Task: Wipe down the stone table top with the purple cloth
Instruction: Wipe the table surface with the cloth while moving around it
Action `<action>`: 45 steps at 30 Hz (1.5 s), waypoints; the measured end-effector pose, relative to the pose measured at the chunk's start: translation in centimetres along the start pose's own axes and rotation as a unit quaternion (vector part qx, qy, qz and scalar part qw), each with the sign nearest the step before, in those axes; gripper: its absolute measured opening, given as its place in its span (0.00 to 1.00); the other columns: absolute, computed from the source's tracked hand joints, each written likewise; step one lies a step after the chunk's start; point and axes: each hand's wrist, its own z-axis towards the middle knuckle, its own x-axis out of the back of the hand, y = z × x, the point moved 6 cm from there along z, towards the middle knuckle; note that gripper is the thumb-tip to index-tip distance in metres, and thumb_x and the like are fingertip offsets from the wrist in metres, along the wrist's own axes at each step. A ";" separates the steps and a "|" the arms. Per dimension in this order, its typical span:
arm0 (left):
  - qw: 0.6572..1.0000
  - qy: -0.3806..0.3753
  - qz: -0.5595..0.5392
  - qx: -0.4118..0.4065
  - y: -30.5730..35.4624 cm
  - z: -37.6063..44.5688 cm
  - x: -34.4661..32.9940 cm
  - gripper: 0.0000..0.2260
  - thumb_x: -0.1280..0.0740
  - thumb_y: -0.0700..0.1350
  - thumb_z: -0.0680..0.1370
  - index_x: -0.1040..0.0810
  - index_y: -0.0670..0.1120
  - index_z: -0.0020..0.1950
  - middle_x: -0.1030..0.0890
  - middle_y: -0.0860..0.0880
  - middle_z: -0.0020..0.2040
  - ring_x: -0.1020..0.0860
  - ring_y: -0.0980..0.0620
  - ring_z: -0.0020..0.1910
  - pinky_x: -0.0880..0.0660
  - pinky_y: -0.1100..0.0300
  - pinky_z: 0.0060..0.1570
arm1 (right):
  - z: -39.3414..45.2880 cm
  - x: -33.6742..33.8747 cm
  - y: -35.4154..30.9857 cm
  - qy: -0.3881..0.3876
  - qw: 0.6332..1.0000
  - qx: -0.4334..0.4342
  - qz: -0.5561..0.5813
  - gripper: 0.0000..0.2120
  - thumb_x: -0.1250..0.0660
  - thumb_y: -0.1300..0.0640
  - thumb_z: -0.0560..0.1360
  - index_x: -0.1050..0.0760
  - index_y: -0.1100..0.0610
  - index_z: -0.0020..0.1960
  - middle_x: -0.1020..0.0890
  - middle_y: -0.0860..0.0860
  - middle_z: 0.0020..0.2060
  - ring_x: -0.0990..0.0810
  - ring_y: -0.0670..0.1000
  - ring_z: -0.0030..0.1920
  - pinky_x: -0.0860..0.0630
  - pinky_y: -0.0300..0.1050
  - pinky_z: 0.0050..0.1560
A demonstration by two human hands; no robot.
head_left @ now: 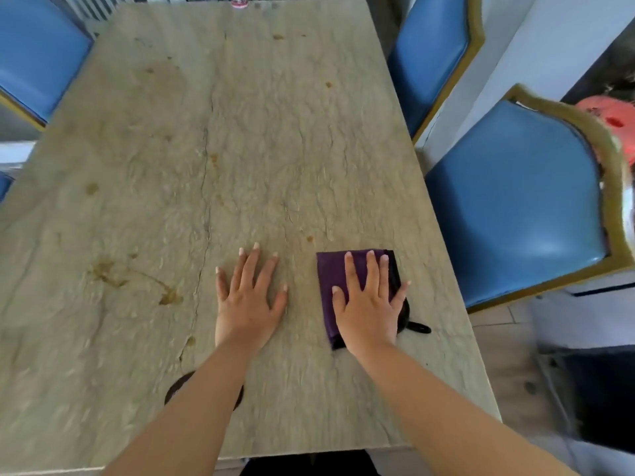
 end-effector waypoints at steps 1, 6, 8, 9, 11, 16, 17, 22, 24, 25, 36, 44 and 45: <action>1.000 0.000 0.001 0.002 -0.1 0.1 -0.1 0.27 0.53 0.62 0.80 0.53 0.58 0.78 0.57 0.53 0.80 0.64 0.54 0.77 0.62 0.43 0.75 | 0.9 0.0 0.0 0.005 1.000 0.000 -0.016 0.29 0.61 0.38 0.79 0.64 0.45 0.77 0.60 0.54 0.78 0.67 0.56 0.76 0.66 0.68 0.70; 1.000 -0.011 0.013 0.011 -0.3 0.3 -0.4 0.27 0.56 0.62 0.80 0.55 0.57 0.78 0.59 0.53 0.80 0.66 0.54 0.77 0.62 0.43 0.75 | 8.3 0.6 -0.7 -0.001 0.999 -0.032 -0.041 0.37 0.62 0.30 0.75 0.62 0.47 0.78 0.61 0.57 0.77 0.66 0.61 0.76 0.63 0.68 0.72; 1.000 -0.011 0.003 0.012 -0.2 0.2 -0.2 0.28 0.60 0.61 0.79 0.56 0.56 0.79 0.59 0.53 0.80 0.66 0.55 0.77 0.63 0.43 0.75 | 10.9 0.5 -2.7 -0.022 0.999 -0.019 -0.038 0.38 0.61 0.29 0.74 0.63 0.47 0.77 0.62 0.57 0.77 0.66 0.61 0.75 0.65 0.66 0.72; 1.000 -0.006 -0.007 0.012 -0.2 0.2 -0.1 0.28 0.61 0.61 0.79 0.56 0.55 0.79 0.59 0.54 0.80 0.65 0.56 0.77 0.62 0.43 0.75 | 11.3 0.4 -4.4 -0.034 0.998 0.016 -0.041 0.37 0.60 0.29 0.74 0.63 0.46 0.77 0.62 0.56 0.77 0.66 0.61 0.75 0.66 0.65 0.72; 0.999 0.014 -0.042 0.012 -0.3 0.1 0.3 0.28 0.62 0.58 0.80 0.56 0.51 0.79 0.56 0.53 0.80 0.62 0.57 0.77 0.61 0.45 0.76 | 9.6 -0.2 -8.2 -0.033 0.988 0.147 -0.044 0.35 0.57 0.32 0.76 0.59 0.44 0.77 0.60 0.55 0.77 0.65 0.59 0.76 0.65 0.61 0.73; 0.991 0.050 -0.119 0.020 -0.9 -0.1 0.5 0.28 0.63 0.57 0.81 0.53 0.47 0.79 0.49 0.50 0.80 0.56 0.57 0.78 0.57 0.47 0.77 | 3.1 -0.7 -6.9 -0.024 0.919 0.393 -0.009 0.29 0.47 0.43 0.76 0.48 0.39 0.76 0.48 0.47 0.78 0.54 0.50 0.78 0.54 0.55 0.76; 0.993 0.044 -0.111 0.015 -0.8 -0.1 0.4 0.28 0.62 0.57 0.81 0.54 0.48 0.79 0.49 0.51 0.80 0.57 0.57 0.78 0.57 0.47 0.77 | 4.1 -0.5 -5.1 -0.010 0.924 0.383 -0.016 0.28 0.46 0.43 0.76 0.47 0.38 0.75 0.47 0.46 0.78 0.52 0.49 0.78 0.50 0.57 0.75; 0.995 0.036 -0.088 0.008 -0.6 0.0 0.3 0.29 0.61 0.58 0.80 0.54 0.48 0.79 0.50 0.51 0.80 0.59 0.56 0.78 0.60 0.46 0.76 | 13.0 1.3 -1.9 0.023 0.994 0.096 -0.044 0.29 0.52 0.37 0.78 0.51 0.42 0.77 0.51 0.53 0.78 0.56 0.59 0.77 0.53 0.67 0.73; 0.995 0.040 -0.092 0.002 -0.6 -0.1 0.3 0.29 0.62 0.58 0.80 0.53 0.48 0.79 0.49 0.50 0.80 0.57 0.55 0.78 0.59 0.45 0.76 | 14.1 0.6 -4.9 -0.013 0.997 0.058 -0.046 0.30 0.57 0.35 0.78 0.57 0.43 0.77 0.58 0.54 0.78 0.63 0.60 0.76 0.61 0.66 0.73; 0.994 0.046 -0.101 -0.001 -0.6 -0.1 0.4 0.29 0.63 0.58 0.80 0.53 0.48 0.79 0.47 0.50 0.79 0.56 0.55 0.78 0.57 0.44 0.76 | 13.4 0.3 -6.9 -0.022 0.995 0.085 -0.049 0.30 0.59 0.35 0.78 0.59 0.43 0.77 0.60 0.53 0.78 0.64 0.60 0.76 0.62 0.65 0.73; 0.983 0.087 -0.160 0.005 -1.0 0.1 0.6 0.28 0.57 0.54 0.80 0.43 0.45 0.78 0.37 0.46 0.75 0.47 0.51 0.78 0.53 0.44 0.76 | 7.7 0.5 -1.2 -0.009 0.954 0.288 -0.079 0.29 0.62 0.31 0.76 0.55 0.37 0.76 0.52 0.47 0.78 0.57 0.52 0.78 0.53 0.60 0.75; 0.932 0.110 -0.345 -0.019 -2.3 0.0 1.1 0.28 0.49 0.52 0.76 0.36 0.44 0.74 0.29 0.49 0.69 0.34 0.48 0.71 0.49 0.41 0.74 | 1.0 -2.3 -10.1 -0.016 0.985 0.165 -0.042 0.31 0.58 0.37 0.79 0.61 0.46 0.77 0.61 0.54 0.77 0.67 0.58 0.76 0.63 0.64 0.73; 0.920 0.108 -0.377 -0.013 -2.8 -0.1 1.3 0.26 0.48 0.51 0.75 0.34 0.45 0.72 0.29 0.51 0.68 0.32 0.48 0.70 0.45 0.41 0.73 | -1.8 -2.7 -10.6 -0.025 0.977 0.205 -0.045 0.31 0.58 0.37 0.79 0.60 0.45 0.77 0.61 0.53 0.78 0.67 0.57 0.76 0.62 0.63 0.74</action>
